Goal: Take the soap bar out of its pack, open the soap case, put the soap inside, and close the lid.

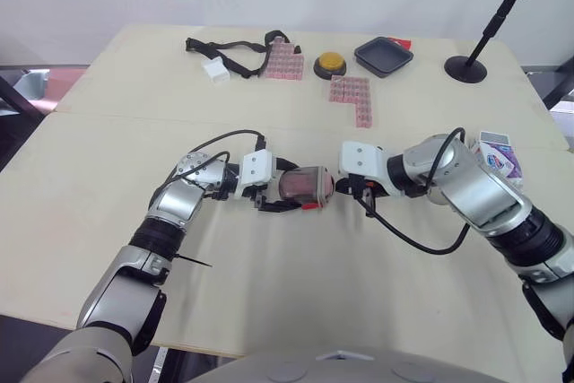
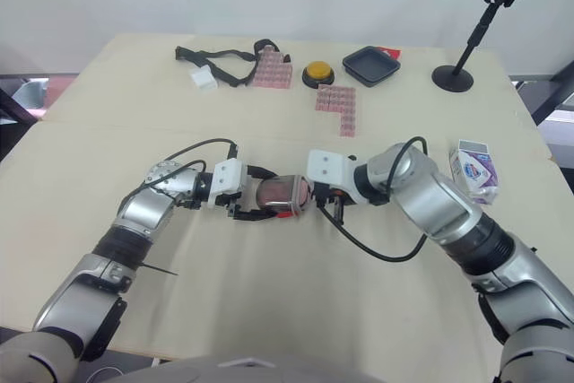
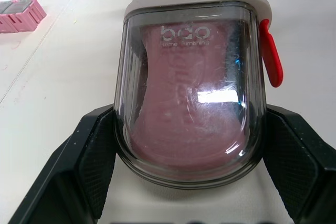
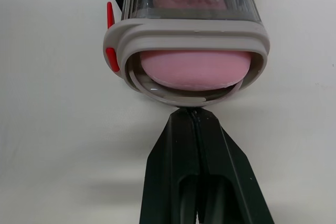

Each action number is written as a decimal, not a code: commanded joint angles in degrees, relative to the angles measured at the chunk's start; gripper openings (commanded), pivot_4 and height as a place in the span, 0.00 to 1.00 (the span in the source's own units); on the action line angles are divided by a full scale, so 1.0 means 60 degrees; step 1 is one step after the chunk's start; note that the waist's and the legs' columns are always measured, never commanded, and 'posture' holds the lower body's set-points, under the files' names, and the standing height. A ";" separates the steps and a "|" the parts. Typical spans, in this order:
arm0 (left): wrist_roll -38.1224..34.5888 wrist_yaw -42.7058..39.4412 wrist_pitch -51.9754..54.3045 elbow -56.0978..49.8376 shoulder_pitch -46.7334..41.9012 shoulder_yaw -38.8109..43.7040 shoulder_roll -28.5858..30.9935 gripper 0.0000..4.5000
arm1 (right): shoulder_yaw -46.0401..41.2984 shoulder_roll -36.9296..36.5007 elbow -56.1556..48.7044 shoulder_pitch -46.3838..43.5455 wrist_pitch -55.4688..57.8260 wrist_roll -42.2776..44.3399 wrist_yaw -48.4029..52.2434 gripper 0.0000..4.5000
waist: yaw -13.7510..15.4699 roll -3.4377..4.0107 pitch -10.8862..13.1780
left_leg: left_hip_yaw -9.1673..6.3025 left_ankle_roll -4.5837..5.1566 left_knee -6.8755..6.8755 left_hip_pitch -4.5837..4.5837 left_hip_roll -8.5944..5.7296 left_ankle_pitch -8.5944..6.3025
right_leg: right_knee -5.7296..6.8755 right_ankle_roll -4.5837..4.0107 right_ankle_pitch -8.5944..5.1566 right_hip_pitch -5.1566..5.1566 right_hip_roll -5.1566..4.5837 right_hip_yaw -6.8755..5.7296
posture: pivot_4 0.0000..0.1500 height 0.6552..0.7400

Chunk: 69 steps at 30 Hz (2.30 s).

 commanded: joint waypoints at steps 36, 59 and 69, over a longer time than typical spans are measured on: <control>-0.0733 0.0524 -0.1692 -0.0832 0.0291 0.0526 -0.0246 0.82 | -0.7199 0.0499 0.0590 0.3044 0.7845 0.8957 -0.2676 0.99 | 0.0266 0.0001 -0.0001 | 0.0024 0.0003 -0.0001 0.0000 0.0004 -0.0001 | -0.0018 -0.0008 -0.0005 0.0000 -0.0001 0.0008 | 1.00 0.93; -0.0481 0.1266 -0.1783 -0.1695 0.0803 0.0050 -0.0556 0.82 | -0.6244 0.1772 0.1406 0.2169 0.5619 1.5663 -1.0860 0.99 | 0.0263 0.0002 -0.0002 | 0.0031 -0.0032 -0.0016 -0.0003 -0.0003 0.0014 | -0.0028 0.0024 0.0013 -0.0003 0.0001 0.0012 | 1.00 0.93; -0.0480 0.1401 -0.1734 -0.1730 0.0804 -0.0007 -0.0517 0.82 | -0.5066 0.1185 0.1437 0.2172 0.4225 1.6904 -1.1913 0.99 | 0.0250 0.0000 0.0000 | 0.0031 -0.0051 -0.0026 -0.0033 -0.0014 0.0012 | -0.0038 0.0047 0.0024 0.0005 0.0003 0.0013 | 1.00 0.93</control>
